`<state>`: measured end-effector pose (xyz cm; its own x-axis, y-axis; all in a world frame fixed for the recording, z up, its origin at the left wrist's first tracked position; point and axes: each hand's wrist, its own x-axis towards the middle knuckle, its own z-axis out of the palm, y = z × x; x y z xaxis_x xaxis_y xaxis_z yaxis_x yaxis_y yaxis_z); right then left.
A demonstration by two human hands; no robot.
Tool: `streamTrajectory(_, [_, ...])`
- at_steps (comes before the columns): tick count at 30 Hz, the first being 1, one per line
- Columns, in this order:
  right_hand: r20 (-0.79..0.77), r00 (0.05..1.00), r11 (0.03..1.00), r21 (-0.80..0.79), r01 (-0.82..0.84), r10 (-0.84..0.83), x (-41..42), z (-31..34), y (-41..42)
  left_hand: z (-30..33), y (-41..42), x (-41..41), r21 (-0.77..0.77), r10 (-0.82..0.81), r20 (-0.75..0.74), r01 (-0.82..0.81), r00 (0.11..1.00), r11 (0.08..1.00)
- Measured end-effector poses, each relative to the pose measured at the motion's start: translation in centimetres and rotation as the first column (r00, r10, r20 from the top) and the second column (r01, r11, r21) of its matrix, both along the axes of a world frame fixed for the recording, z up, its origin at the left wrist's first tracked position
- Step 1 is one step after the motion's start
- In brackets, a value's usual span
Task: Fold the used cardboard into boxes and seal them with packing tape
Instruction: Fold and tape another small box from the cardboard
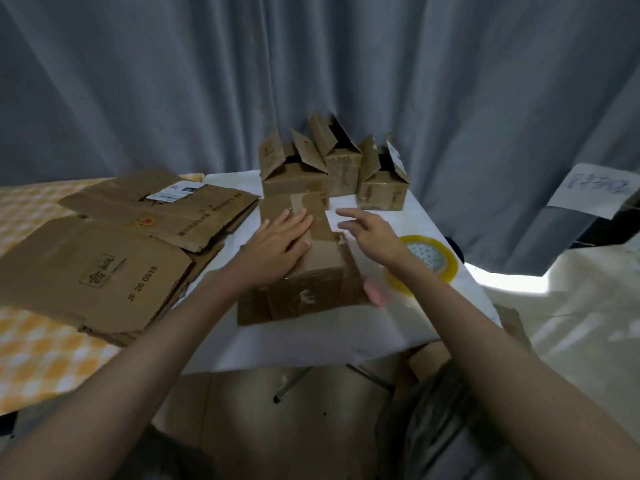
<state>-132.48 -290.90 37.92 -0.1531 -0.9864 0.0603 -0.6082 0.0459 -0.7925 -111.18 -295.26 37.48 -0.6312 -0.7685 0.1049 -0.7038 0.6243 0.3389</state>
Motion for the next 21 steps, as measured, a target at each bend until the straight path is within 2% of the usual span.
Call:
streamTrajectory(2, [-0.163,0.982,0.994,0.036,0.105,-0.098,-3.2,-0.1,1.2,0.0,-0.9,0.7,0.056,-0.084,0.082,0.08,0.993,0.995])
streamTrajectory(3, [-0.24,0.966,0.986,0.107,0.125,-0.096,-4.6,-0.2,1.9,0.0,-1.1,1.2,0.077,-0.117,0.121,0.108,0.986,0.991])
streamTrajectory(6, [-0.537,0.842,0.924,0.345,0.164,0.051,-7.3,-0.5,4.1,-0.6,-1.1,1.8,0.021,-0.145,0.19,0.144,0.971,0.989])
streamTrajectory(8, [-0.669,0.736,0.908,0.365,0.208,0.101,-7.9,-1.4,5.4,-1.0,-0.8,1.4,-0.042,-0.129,0.195,0.14,0.972,0.989])
streamTrajectory(9, [-0.689,0.717,0.912,0.352,0.211,0.1,-8.0,-1.8,5.9,-1.1,-0.6,1.1,-0.051,-0.117,0.189,0.129,0.975,0.99])
streamTrajectory(12, [-0.679,0.731,0.934,0.301,0.193,0.068,-8.3,-2.7,6.8,-1.3,0.0,0.5,-0.053,-0.068,0.183,0.079,0.981,0.995])
streamTrajectory(15, [-0.602,0.796,0.961,0.18,0.21,-0.061,-8.0,-2.5,7.2,-1.6,0.8,0.0,-0.079,0.018,0.186,-0.003,0.982,0.997])
streamTrajectory(18, [-0.399,0.896,0.972,0.043,0.23,-0.194,-7.7,-1.6,7.2,-1.6,1.6,-1.5,-0.103,0.088,0.195,-0.069,0.977,0.992])
streamTrajectory(21, [-0.236,0.951,0.98,-0.078,0.184,-0.198,-6.8,0.1,7.1,-1.3,1.5,-2.9,-0.131,0.115,0.243,-0.085,0.963,0.988])
